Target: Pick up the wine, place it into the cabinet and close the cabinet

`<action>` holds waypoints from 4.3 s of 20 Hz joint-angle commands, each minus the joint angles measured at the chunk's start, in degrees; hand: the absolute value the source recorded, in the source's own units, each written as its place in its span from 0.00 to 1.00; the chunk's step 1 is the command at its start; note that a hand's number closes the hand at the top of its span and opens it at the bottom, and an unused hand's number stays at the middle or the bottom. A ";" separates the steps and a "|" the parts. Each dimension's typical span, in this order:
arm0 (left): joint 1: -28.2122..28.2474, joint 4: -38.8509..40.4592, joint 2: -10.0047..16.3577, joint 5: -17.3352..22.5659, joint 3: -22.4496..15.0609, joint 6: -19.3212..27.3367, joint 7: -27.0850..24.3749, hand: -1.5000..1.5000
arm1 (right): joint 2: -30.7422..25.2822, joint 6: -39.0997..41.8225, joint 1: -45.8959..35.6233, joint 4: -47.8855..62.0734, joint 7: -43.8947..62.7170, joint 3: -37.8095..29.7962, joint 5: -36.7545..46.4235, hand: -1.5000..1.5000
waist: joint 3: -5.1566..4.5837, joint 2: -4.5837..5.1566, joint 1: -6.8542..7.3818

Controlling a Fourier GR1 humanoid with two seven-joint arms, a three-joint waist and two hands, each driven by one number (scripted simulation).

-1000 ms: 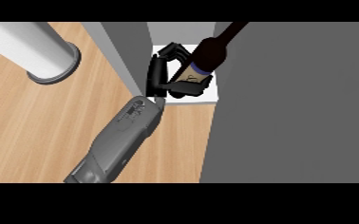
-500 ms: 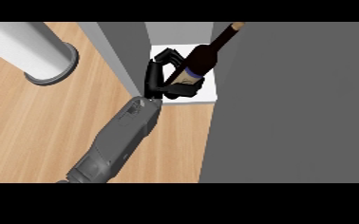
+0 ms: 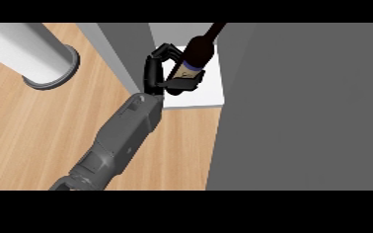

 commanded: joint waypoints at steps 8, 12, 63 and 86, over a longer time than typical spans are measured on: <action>-8.39 12.52 0.00 3.38 5.21 -4.50 -1.76 1.00 | 1.32 0.77 2.27 -3.86 -0.27 0.48 -2.52 0.00 | -0.01 0.48 -1.00; -10.16 15.13 0.02 1.20 5.07 0.07 -3.13 1.00 | 0.97 0.66 2.66 -4.83 1.61 -0.39 -4.09 0.00 | 0.02 0.15 -0.52; 1.79 19.38 0.02 10.80 9.17 -10.15 -3.89 1.00 | 4.83 2.33 -1.49 -0.17 -3.01 2.15 -4.86 0.00 | -0.22 1.65 -8.21; -7.00 16.46 0.00 16.57 4.76 -2.00 0.90 1.00 | 4.58 4.20 -0.20 1.84 -5.30 -0.07 -6.76 0.00 | -0.11 2.21 -8.39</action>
